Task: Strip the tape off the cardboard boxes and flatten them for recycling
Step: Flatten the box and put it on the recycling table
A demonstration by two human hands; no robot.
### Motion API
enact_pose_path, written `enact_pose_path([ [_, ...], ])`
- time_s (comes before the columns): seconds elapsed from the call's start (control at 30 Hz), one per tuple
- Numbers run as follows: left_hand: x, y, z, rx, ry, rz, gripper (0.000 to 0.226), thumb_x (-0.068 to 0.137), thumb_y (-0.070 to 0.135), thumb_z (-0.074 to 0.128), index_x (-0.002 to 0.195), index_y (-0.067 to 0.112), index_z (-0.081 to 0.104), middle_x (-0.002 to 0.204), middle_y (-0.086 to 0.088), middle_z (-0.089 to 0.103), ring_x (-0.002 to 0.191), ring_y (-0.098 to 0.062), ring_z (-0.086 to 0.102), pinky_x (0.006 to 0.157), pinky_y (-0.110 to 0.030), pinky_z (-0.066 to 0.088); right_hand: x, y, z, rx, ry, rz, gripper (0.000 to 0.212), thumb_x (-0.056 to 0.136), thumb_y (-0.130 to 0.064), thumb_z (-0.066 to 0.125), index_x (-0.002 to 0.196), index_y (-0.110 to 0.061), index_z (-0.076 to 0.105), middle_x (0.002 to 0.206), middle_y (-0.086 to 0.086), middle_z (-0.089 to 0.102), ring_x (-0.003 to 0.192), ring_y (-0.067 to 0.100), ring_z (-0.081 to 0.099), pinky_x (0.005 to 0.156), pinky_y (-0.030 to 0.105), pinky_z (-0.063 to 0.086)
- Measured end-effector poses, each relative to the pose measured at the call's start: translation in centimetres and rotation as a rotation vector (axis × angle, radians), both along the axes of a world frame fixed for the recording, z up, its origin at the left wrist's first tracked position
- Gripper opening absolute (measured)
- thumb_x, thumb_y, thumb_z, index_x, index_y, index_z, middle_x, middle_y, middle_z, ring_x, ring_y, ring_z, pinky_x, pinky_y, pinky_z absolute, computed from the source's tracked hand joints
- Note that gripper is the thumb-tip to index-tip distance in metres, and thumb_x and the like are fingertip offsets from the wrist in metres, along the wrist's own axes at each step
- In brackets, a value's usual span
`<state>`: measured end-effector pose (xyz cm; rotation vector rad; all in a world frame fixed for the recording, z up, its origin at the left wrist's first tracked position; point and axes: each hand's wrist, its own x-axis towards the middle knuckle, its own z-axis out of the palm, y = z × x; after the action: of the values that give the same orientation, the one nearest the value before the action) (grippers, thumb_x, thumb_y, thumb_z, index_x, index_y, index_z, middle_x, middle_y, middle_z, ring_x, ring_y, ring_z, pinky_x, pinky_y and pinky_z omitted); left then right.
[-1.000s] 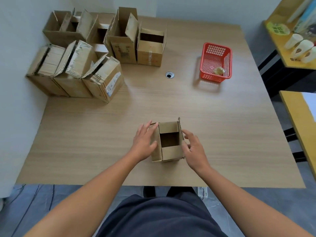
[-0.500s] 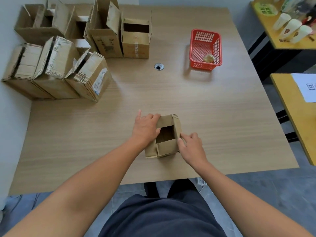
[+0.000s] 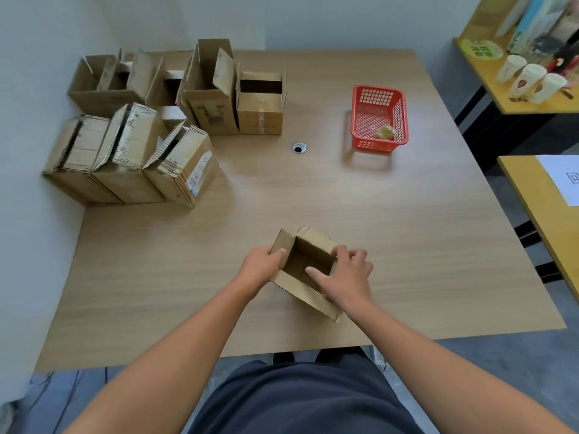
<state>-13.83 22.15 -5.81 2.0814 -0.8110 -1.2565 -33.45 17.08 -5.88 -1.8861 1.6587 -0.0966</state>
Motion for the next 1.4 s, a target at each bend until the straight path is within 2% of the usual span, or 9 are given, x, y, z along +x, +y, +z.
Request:
enact_pose_path([
  [0.13, 0.8, 1.2, -0.5, -0.001, 0.128, 0.047, 0.024, 0.091, 0.016, 0.052, 0.110, 0.012, 0.067, 0.096, -0.006, 0.068, 0.079, -0.023, 0.062, 0.066, -0.032, 0.049, -0.6, -0.5, -0.4, -0.079, -0.041, 0.076, 0.061, 0.087, -0.039, 0.074, 0.134, -0.027, 0.037, 0.129, 0.000, 0.023, 0.119, 0.028, 0.038, 0.092, 0.031, 0.043],
  [0.27, 0.8, 1.5, -0.4, -0.076, 0.335, 0.206, 0.031, 0.093, 0.003, 0.048, 0.106, 0.026, 0.066, 0.101, -0.007, 0.070, 0.082, -0.019, 0.067, 0.061, -0.026, 0.057, -1.5, -1.3, 0.3, -0.039, -0.286, -0.036, 0.054, 0.091, -0.022, 0.063, 0.137, -0.031, 0.036, 0.133, -0.005, 0.025, 0.095, 0.012, 0.058, 0.081, 0.028, 0.047],
  [0.43, 1.2, 1.3, -0.1, -0.201, 0.343, 0.342, 0.034, 0.091, 0.007, 0.048, 0.108, 0.032, 0.065, 0.106, -0.003, 0.069, 0.094, -0.020, 0.065, 0.066, -0.028, 0.059, -2.4, -3.1, 1.9, 0.077, -0.617, -0.213, 0.042, 0.098, -0.012, 0.054, 0.137, -0.027, 0.049, 0.122, -0.004, 0.057, 0.103, 0.004, 0.060, 0.079, 0.010, 0.045],
  [0.6, 1.2, 1.7, -0.8, -0.198, 0.308, 0.328, 0.026, 0.086, 0.010, 0.051, 0.110, 0.003, 0.058, 0.099, -0.010, 0.063, 0.090, -0.025, 0.058, 0.085, -0.047, 0.059, -4.1, -4.2, 2.3, 0.177, -0.631, -0.039, 0.037, 0.098, -0.001, 0.051, 0.120, -0.026, 0.068, 0.117, -0.008, 0.071, 0.107, 0.006, 0.064, 0.088, 0.021, 0.046],
  [0.77, 1.6, 4.2, -1.6, -0.133, 0.438, 0.229, 0.034, 0.072, 0.036, 0.055, 0.096, 0.012, 0.055, 0.087, -0.008, 0.058, 0.071, -0.023, 0.054, 0.066, -0.034, 0.044, -6.6, -2.7, 0.7, 0.299, -0.609, 0.018, 0.044, 0.102, -0.001, 0.056, 0.134, -0.030, 0.061, 0.132, -0.011, 0.062, 0.122, 0.001, 0.057, 0.090, 0.014, 0.050],
  [0.87, 2.0, 5.2, -2.5, -0.068, 0.562, 0.223, 0.059, 0.081, 0.064, 0.052, 0.115, 0.017, 0.064, 0.100, -0.005, 0.070, 0.079, -0.027, 0.070, 0.082, -0.042, 0.056, -7.6, -1.8, -0.4, 0.423, -0.610, 0.047, 0.042, 0.099, -0.002, 0.062, 0.128, -0.032, 0.066, 0.130, -0.009, 0.065, 0.122, 0.004, 0.060, 0.086, 0.015, 0.053],
  [0.97, 1.4, 5.1, -2.9, 0.026, 0.382, 0.099, 0.061, 0.082, 0.073, 0.057, 0.120, 0.025, 0.060, 0.119, 0.002, 0.066, 0.089, -0.021, 0.072, 0.086, -0.040, 0.058, -8.2, -1.4, -0.9, 0.508, -0.623, 0.086, 0.055, 0.094, -0.001, 0.067, 0.136, -0.034, 0.059, 0.132, -0.006, 0.065, 0.123, 0.005, 0.060, 0.093, 0.030, 0.057],
  [1.27, 0.7, 3.1, -4.0, -0.064, 0.392, 0.103, 0.033, 0.094, 0.021, 0.072, 0.121, 0.030, 0.056, 0.130, 0.002, 0.064, 0.108, -0.018, 0.070, 0.095, -0.045, 0.058, -9.0, -4.1, -1.0, 0.700, -0.467, 0.269, 0.073, 0.086, -0.002, 0.064, 0.141, -0.046, 0.047, 0.143, -0.012, 0.056, 0.120, 0.006, 0.062, 0.093, 0.027, 0.054],
  [1.4, 0.6, 3.7, -4.2, -0.170, 0.471, 0.058, 0.040, 0.093, 0.005, 0.069, 0.126, 0.023, 0.055, 0.122, 0.002, 0.070, 0.117, -0.015, 0.065, 0.092, -0.026, 0.056, -8.5, -4.4, -1.5, 0.707, -0.326, 0.401, 0.089, 0.086, -0.007, 0.062, 0.148, -0.060, 0.027, 0.143, -0.015, 0.047, 0.117, 0.004, 0.061, 0.099, 0.030, 0.053],
])
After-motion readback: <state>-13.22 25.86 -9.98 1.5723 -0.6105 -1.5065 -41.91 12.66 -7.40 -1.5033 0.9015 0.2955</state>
